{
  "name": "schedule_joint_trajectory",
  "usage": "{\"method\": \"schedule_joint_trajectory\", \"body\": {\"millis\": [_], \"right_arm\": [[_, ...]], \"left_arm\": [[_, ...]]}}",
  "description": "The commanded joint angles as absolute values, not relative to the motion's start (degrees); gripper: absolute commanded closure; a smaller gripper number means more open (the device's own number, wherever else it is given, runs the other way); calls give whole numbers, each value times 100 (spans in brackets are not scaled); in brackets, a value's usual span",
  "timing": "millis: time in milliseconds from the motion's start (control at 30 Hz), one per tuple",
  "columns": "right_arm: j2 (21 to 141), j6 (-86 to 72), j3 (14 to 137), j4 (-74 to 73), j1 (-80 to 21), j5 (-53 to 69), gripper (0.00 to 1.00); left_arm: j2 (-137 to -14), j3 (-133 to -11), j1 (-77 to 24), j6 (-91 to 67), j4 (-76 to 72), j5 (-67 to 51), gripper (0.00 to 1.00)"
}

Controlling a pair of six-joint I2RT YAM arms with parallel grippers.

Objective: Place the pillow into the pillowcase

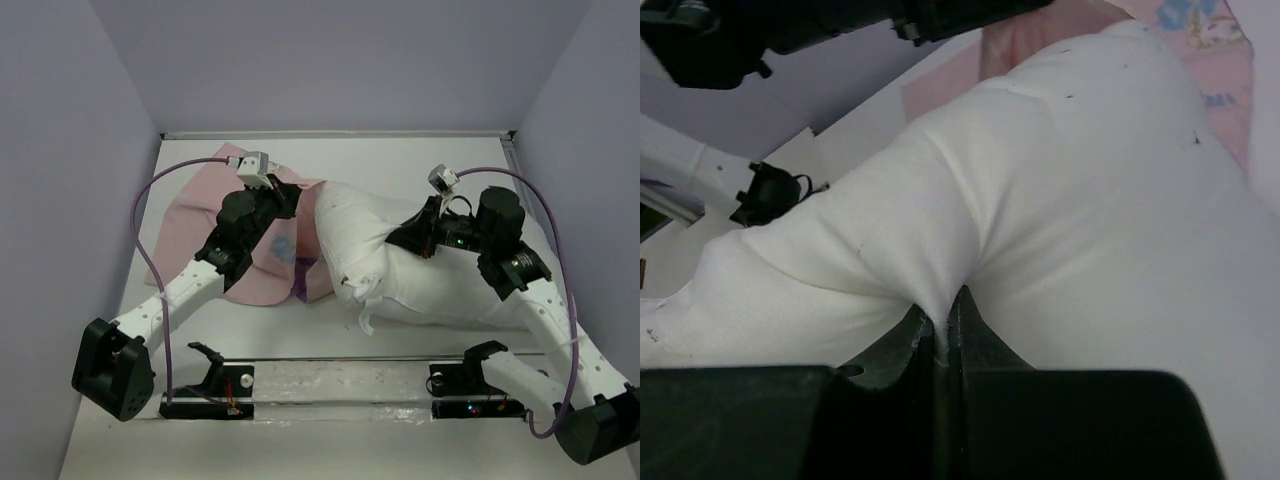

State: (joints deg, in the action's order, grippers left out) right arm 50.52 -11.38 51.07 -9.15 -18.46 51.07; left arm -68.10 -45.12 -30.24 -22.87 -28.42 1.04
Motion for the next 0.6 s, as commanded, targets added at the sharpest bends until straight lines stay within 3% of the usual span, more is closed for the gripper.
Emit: {"method": "schedule_joint_trajectory", "body": {"millis": [0, 367, 567], "right_arm": [[5447, -1055, 5484, -1098, -1837, 4184, 100], [6406, -1116, 6073, -1091, -2161, 2674, 100], [6594, -291, 6592, -1906, -3006, 3032, 100]], "left_arm": [[-6346, -4307, -2997, -2364, -3147, 158, 100], [-5889, -4333, -3023, -2321, -2725, -667, 100], [-5757, -4561, -3032, -2171, -2162, -238, 100]]}}
